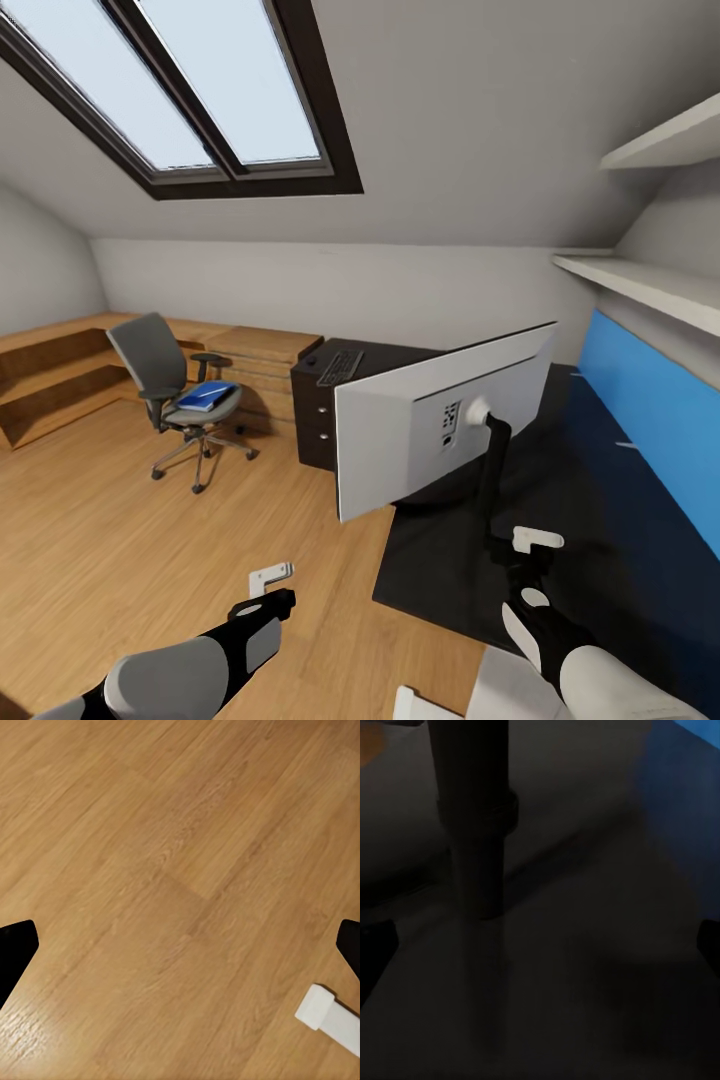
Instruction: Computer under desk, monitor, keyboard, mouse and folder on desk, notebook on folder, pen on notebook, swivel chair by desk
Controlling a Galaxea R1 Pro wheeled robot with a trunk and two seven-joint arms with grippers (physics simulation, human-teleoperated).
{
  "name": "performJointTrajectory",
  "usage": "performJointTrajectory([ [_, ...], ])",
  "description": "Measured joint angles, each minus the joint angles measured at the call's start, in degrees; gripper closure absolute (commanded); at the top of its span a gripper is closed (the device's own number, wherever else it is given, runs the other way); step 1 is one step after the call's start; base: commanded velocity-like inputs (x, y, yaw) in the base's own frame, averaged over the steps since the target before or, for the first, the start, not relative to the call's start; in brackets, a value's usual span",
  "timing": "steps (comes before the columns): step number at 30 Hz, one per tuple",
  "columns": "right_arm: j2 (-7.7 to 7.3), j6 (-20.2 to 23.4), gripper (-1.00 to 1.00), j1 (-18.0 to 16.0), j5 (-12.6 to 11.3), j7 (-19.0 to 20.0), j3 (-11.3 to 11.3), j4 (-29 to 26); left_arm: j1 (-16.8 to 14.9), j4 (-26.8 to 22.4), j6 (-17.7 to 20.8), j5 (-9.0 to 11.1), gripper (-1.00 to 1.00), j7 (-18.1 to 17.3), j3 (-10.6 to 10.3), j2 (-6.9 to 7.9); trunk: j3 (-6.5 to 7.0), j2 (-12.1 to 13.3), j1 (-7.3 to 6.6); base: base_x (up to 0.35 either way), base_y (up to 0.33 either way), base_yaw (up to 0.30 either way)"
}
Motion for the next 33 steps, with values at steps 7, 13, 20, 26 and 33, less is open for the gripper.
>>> performJointTrajectory([
  [7, -0.01, 0.0, -1.0, 0.0, 0.07, 0.01, 0.03, 0.0, 0.0, 0.0, 0.0, 0.0, -1.0, 0.03, -0.04, -0.04, -1.26, -2.81, 1.54, 0.0, 0.0, 0.0],
  [13, 0.02, -0.09, -1.0, 0.02, 0.01, -0.07, 0.04, -0.01, 0.0, 0.0, 0.0, 0.0, -1.0, 0.03, -0.07, -0.05, -2.34, -5.22, 2.86, 0.0, 0.0, 0.0],
  [20, 0.2, -0.59, -1.0, 0.06, -0.05, -0.22, 0.04, -0.05, 0.0, 0.0, 0.0, 0.0, -1.0, 0.03, -0.03, 0.0, -3.6, -8.03, 4.4, 0.0, 0.0, 0.0],
  [26, 0.27, -0.67, -1.0, 0.08, 0.03, -0.27, 0.1, -0.56, 0.0, 0.0, 0.0, 0.0, -1.0, 0.03, -0.02, 0.01, -4.5, -10.05, 5.5, 0.0, 0.0, 0.0],
  [33, 0.24, -0.34, -1.0, -0.02, 0.25, -0.26, 0.2, -1.68, 0.0, 0.0, 0.0, 0.0, -1.0, -0.01, -0.07, 0.01, -4.5, -10.05, 5.5, 0.0, 0.0, 0.0],
])
